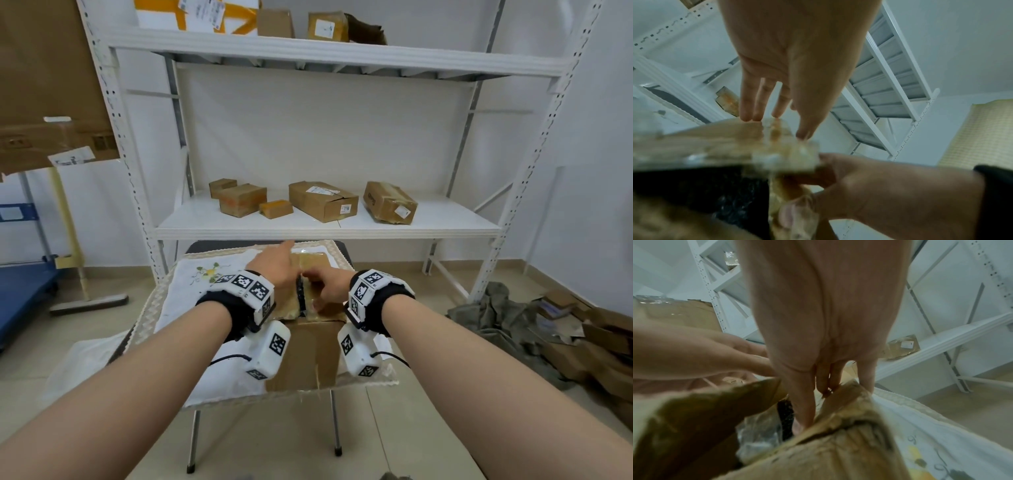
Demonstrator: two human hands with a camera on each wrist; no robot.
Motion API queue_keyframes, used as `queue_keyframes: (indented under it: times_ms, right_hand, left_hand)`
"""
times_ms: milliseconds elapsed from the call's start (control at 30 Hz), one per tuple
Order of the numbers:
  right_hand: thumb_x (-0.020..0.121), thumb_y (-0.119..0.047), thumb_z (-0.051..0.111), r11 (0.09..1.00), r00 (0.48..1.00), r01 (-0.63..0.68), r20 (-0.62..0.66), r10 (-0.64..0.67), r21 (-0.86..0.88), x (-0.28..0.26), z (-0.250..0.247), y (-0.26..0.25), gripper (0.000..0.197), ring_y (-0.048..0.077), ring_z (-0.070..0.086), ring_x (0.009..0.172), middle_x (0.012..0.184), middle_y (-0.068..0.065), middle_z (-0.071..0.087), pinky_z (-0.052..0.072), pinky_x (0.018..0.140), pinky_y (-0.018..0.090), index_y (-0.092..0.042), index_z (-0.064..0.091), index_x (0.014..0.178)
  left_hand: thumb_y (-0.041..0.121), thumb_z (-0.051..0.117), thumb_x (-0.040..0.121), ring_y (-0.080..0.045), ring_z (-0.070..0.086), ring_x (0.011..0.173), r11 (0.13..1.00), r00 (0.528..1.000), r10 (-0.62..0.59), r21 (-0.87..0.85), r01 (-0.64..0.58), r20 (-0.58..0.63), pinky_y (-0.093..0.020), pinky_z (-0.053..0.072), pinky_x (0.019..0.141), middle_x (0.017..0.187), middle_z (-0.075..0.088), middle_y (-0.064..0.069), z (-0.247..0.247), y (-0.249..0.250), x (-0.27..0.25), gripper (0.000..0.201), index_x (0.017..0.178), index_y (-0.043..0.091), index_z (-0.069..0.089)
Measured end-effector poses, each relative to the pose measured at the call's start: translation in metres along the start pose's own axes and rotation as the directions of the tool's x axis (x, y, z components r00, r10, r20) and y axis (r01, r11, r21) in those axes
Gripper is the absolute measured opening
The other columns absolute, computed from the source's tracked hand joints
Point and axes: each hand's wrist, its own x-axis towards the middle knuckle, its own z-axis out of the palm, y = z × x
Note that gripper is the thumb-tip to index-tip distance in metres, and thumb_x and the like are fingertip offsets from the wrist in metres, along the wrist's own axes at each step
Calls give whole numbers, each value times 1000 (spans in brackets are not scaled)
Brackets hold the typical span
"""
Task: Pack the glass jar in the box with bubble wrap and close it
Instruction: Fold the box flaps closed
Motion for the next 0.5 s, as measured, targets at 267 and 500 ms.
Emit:
queue_keyframes:
  times_ms: [267, 500]
  right_hand:
    - [80, -4, 73, 977, 965, -13, -252, 69, 215, 22, 7, 24, 36, 24, 57, 110, 119, 4, 54, 49, 96, 34, -19, 53, 106]
    - [79, -43, 76, 827, 949, -261, -25, 315, 499, 25, 14, 37, 101, 30, 67, 97, 140, 13, 47, 61, 72, 46, -23, 11, 154]
  left_hand:
    - [29, 78, 75, -36, 37, 133, 985, 988, -144, 98, 139, 47, -51, 39, 107, 148, 35, -9, 14, -27, 1, 87, 148, 23, 31]
    - [55, 75, 75, -24, 65, 77, 876, 869, -336, -218, 430, 363, -24, 50, 51, 109, 67, -11, 15, -60, 4, 68, 119, 6, 58]
